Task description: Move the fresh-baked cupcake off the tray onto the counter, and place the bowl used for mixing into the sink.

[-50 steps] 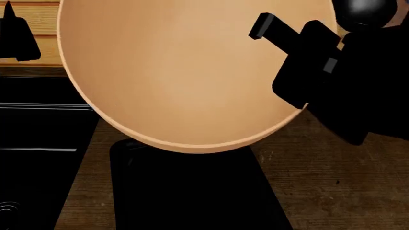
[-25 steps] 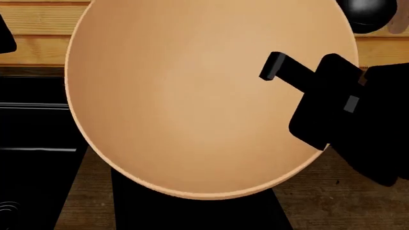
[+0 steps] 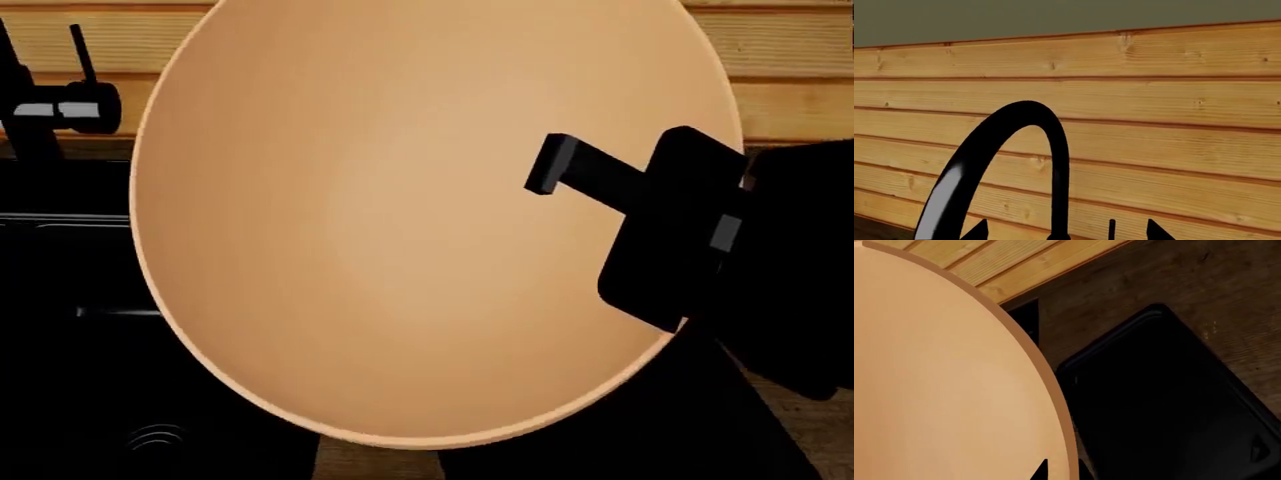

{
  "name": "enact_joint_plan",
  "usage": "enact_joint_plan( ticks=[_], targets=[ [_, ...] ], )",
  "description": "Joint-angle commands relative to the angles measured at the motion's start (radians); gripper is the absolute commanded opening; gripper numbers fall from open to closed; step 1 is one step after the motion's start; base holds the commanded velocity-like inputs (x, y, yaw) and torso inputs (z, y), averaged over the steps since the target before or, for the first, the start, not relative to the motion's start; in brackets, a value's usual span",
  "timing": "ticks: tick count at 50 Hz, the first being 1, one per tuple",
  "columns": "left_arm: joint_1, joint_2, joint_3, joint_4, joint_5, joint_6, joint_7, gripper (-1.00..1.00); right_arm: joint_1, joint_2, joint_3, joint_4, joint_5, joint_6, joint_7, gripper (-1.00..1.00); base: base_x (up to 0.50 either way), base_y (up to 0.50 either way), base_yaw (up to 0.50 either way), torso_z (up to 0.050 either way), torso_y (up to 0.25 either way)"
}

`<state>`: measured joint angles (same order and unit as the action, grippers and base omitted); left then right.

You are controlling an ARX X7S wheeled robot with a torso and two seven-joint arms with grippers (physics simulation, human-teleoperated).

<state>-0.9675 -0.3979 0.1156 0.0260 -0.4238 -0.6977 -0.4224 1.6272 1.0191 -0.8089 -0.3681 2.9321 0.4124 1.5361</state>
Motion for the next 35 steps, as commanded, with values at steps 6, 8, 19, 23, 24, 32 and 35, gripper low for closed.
enact_joint_plan(
  ticks=[6, 8, 19, 23, 24, 32, 35],
  targets=[
    [-0.003, 0.004, -0.012, -0.02, -0.003, 0.013, 0.005, 1.0, 0.055, 0.034, -0.052, -0.053, 0.03, -0.147, -0.007, -1.0, 0.0, 0.17, 0.0, 0.0, 0.0],
    [-0.004, 0.004, -0.01, -0.021, -0.003, 0.013, 0.005, 1.0, 0.052, 0.033, -0.057, -0.063, 0.032, -0.164, -0.012, -1.0, 0.0, 0.0, 0.0, 0.0, 0.0],
    [-0.006, 0.003, -0.014, -0.032, -0.002, 0.021, 0.004, 1.0, 0.038, 0.043, -0.08, -0.127, 0.079, -0.265, -0.016, -1.0, 0.0, 0.0, 0.0, 0.0, 0.002],
    [-0.004, 0.002, -0.016, -0.034, -0.003, 0.025, 0.004, 1.0, 0.036, 0.045, -0.095, -0.128, 0.076, -0.269, -0.017, -1.0, 0.0, 0.0, 0.0, 0.0, 0.0],
    [-0.003, 0.001, -0.016, -0.034, -0.003, 0.026, 0.004, 1.0, 0.026, 0.049, -0.101, -0.134, 0.079, -0.277, -0.021, -1.0, 0.0, 0.0, 0.0, 0.0, 0.0],
    [-0.002, 0.002, -0.015, -0.036, -0.004, 0.028, 0.004, 1.0, 0.05, 0.025, -0.129, -0.097, 0.069, -0.23, -0.012, -1.0, 0.0, 0.0, 0.0, 0.0, 0.0],
    [-0.002, 0.001, -0.015, -0.036, -0.005, 0.029, 0.004, 1.0, 0.054, 0.026, -0.135, -0.097, 0.07, -0.231, -0.015, -1.0, 0.0, 0.0, 0.0, 0.0, 0.0]
  ],
)
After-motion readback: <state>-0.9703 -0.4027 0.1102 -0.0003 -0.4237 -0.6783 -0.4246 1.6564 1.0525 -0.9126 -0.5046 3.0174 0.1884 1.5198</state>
